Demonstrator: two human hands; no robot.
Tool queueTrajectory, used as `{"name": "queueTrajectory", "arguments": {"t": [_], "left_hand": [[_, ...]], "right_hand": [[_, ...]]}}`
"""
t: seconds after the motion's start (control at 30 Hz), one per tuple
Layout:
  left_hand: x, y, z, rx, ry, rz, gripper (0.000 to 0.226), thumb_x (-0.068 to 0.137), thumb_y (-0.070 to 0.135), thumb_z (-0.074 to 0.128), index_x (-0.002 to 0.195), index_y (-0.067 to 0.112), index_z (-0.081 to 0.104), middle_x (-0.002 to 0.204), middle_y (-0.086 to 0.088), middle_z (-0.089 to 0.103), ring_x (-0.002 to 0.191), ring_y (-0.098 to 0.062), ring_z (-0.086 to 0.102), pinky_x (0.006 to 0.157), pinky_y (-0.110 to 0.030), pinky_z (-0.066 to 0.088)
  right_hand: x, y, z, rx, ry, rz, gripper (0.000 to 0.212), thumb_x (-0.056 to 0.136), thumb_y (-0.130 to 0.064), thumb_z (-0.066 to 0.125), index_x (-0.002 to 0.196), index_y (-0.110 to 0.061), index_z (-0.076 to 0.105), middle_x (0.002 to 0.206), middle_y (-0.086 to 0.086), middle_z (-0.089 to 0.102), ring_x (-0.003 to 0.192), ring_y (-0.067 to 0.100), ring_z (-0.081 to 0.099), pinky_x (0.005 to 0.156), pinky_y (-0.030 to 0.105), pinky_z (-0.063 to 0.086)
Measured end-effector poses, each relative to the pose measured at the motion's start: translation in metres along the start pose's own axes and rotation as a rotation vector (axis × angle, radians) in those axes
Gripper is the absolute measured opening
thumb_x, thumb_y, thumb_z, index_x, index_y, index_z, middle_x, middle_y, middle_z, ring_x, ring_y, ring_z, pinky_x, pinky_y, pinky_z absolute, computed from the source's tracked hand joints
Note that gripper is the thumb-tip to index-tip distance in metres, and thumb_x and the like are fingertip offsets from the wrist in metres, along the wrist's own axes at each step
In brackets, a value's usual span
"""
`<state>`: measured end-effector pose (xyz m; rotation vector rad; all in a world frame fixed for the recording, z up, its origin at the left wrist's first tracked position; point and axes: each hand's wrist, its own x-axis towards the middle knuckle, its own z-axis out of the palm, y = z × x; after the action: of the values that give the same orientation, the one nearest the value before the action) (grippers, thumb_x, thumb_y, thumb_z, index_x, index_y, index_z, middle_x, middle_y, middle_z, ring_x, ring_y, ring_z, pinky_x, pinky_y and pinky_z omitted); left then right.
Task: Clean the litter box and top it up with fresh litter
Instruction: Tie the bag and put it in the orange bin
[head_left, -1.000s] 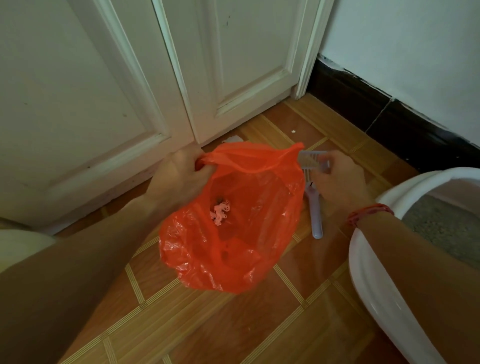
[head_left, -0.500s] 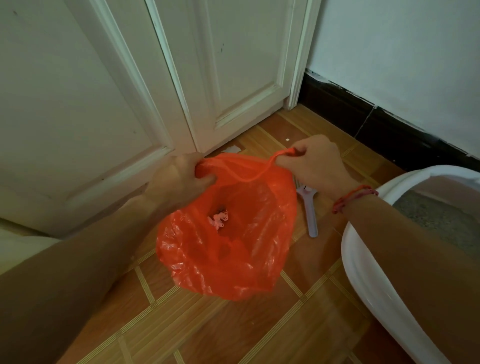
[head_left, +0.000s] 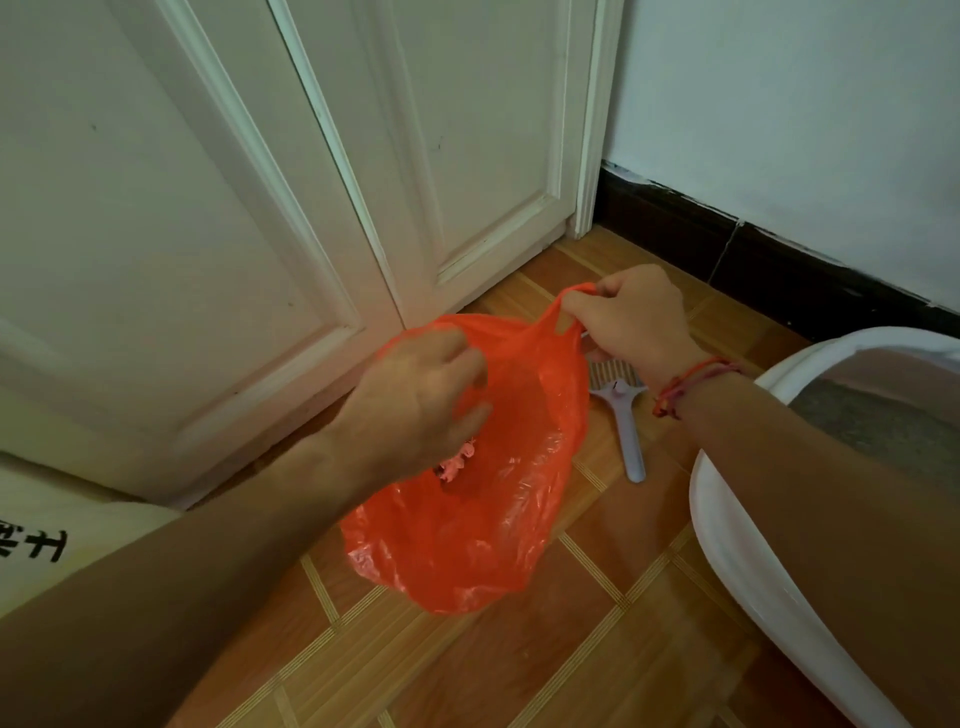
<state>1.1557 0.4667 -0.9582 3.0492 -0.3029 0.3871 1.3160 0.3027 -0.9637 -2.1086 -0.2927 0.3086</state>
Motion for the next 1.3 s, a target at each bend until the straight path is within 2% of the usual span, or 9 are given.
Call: {"name": "queueTrajectory", "arguments": {"t": [0.1,0.23,0.37,0.5,0.6,0.8,1.0,1.17,1.3], "left_hand": [[-0.008,0.016,0.025,-0.055,-0.498,-0.013,0.023,0.099,0.032,0.052,0.11,0.016,0.063,0.105,0.0,0.065,0.096,-0.016,0.065,0.084,-0.032,0.056],[-0.021,0.032,0.057,0.178,-0.855,-0.037,0.027,0.1,0.027,0.051,0.117,0.01,0.063,0.108,-0.007,0.067,0.097,-0.024,0.067,0.08,-0.034,0.057],[-0.033,0.032,0.066,0.525,-0.997,-0.032,0.034,0.1,0.032,0.054,0.13,0.015,0.055,0.117,-0.002,0.065,0.108,-0.023,0.062,0.096,-0.04,0.044],[-0.033,0.024,0.054,0.498,-1.003,-0.06,0.024,0.1,0.028,0.052,0.12,0.015,0.056,0.1,0.0,0.063,0.099,-0.021,0.063,0.101,-0.041,0.04],[-0.026,0.021,0.042,0.418,-0.963,-0.095,0.024,0.098,0.025,0.055,0.12,0.016,0.055,0.098,0.0,0.064,0.1,-0.022,0.065,0.103,-0.041,0.039],[-0.001,0.012,0.002,0.099,-0.75,-0.271,0.029,0.086,0.011,0.056,0.113,0.014,0.066,0.107,-0.006,0.07,0.099,-0.026,0.067,0.082,-0.036,0.056],[0.02,-0.005,-0.04,-0.288,-0.382,-0.421,0.009,0.083,0.015,0.066,0.091,0.019,0.067,0.092,0.005,0.067,0.089,-0.016,0.063,0.08,-0.037,0.054],[0.029,-0.01,-0.058,-0.796,-0.073,-0.594,0.007,0.086,0.014,0.066,0.082,0.014,0.061,0.071,0.003,0.064,0.066,-0.012,0.06,0.063,-0.033,0.048],[0.038,-0.006,-0.066,-1.033,0.101,-0.653,0.017,0.094,-0.001,0.057,0.083,0.011,0.055,0.064,0.002,0.067,0.06,-0.013,0.062,0.06,-0.03,0.048]], "right_hand": [[-0.004,0.001,-0.003,0.019,0.015,0.008,0.02,0.084,-0.025,0.068,0.07,-0.011,0.07,0.062,0.004,0.071,0.049,0.009,0.068,0.046,0.022,0.054],[-0.011,0.002,-0.004,0.019,0.035,0.003,0.023,0.086,-0.021,0.066,0.065,-0.012,0.064,0.056,-0.001,0.063,0.039,0.001,0.059,0.036,0.011,0.039],[-0.013,0.001,-0.007,0.041,0.034,0.006,0.021,0.086,-0.024,0.066,0.071,-0.009,0.068,0.06,0.002,0.067,0.043,0.005,0.064,0.039,0.014,0.044],[-0.013,0.001,-0.01,0.028,0.04,0.004,0.022,0.086,-0.026,0.066,0.071,-0.011,0.069,0.059,0.002,0.067,0.044,0.005,0.063,0.038,0.013,0.042],[-0.014,-0.002,-0.012,0.049,0.026,-0.008,0.021,0.085,-0.026,0.067,0.071,-0.012,0.07,0.064,0.002,0.07,0.051,0.011,0.068,0.041,0.016,0.047],[-0.011,-0.009,-0.017,0.109,0.025,-0.023,0.018,0.078,-0.027,0.069,0.069,-0.011,0.072,0.065,0.001,0.07,0.06,0.013,0.07,0.051,0.022,0.055],[-0.017,-0.014,-0.022,0.153,-0.03,-0.074,0.023,0.074,-0.033,0.069,0.075,-0.01,0.073,0.079,0.014,0.069,0.079,0.03,0.069,0.077,0.051,0.058],[-0.026,-0.024,-0.035,0.26,-0.159,-0.172,0.009,0.084,-0.022,0.07,0.081,-0.025,0.078,0.087,-0.009,0.074,0.084,0.002,0.069,0.073,0.023,0.051],[-0.031,-0.031,-0.04,0.365,-0.231,-0.222,0.011,0.09,-0.017,0.066,0.09,-0.02,0.077,0.097,-0.001,0.074,0.086,0.005,0.069,0.074,0.02,0.053]]}}
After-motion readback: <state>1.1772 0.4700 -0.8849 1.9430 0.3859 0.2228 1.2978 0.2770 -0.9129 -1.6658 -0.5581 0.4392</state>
